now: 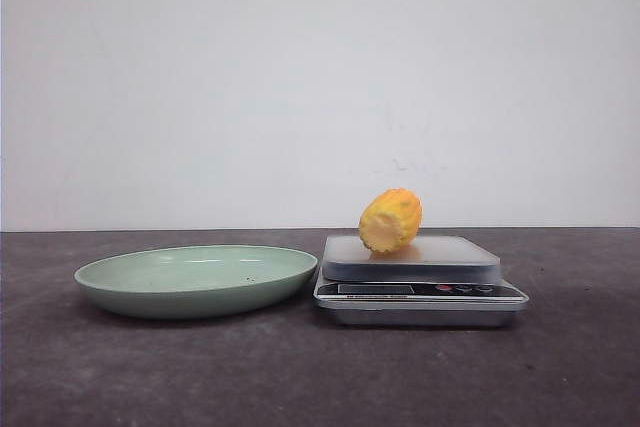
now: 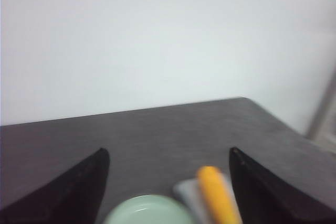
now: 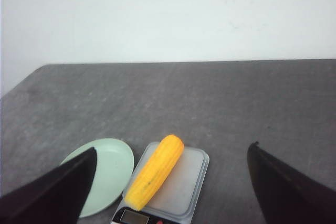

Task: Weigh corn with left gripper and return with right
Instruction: 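Raise the left gripper away from the scale and withdraw it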

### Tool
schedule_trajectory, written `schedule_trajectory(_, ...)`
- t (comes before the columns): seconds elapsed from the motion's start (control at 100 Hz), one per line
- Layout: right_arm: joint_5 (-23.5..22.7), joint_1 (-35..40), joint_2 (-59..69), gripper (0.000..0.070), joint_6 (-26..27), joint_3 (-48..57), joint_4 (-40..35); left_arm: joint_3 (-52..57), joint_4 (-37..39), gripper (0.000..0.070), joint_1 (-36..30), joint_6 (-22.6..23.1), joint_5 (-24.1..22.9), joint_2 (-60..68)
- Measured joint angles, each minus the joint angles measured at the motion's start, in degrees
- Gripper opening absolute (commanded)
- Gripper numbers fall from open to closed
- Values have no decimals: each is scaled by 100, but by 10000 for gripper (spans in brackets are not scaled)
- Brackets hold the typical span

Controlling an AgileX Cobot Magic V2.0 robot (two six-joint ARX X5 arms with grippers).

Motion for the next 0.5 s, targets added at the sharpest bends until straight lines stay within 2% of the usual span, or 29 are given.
schedule_trajectory(0.09, 0, 101, 192, 580, -15, 0, 122, 0, -483, 439, 0, 0, -632, -195)
schedule_trajectory(0.17, 2, 229, 400, 580, -17, 2, 317, -11, -861, 439, 0, -26, -940, -286)
schedule_trajectory(0.31, 166, 588, 852, 580, -20, 2, 656, -140, -1215, 439, 0, -179, -1113, -553)
schedule_trajectory(0.5, 793, 1397, 1698, 580, -20, 2, 1038, -693, -1220, 438, 0, -391, -1121, -892)
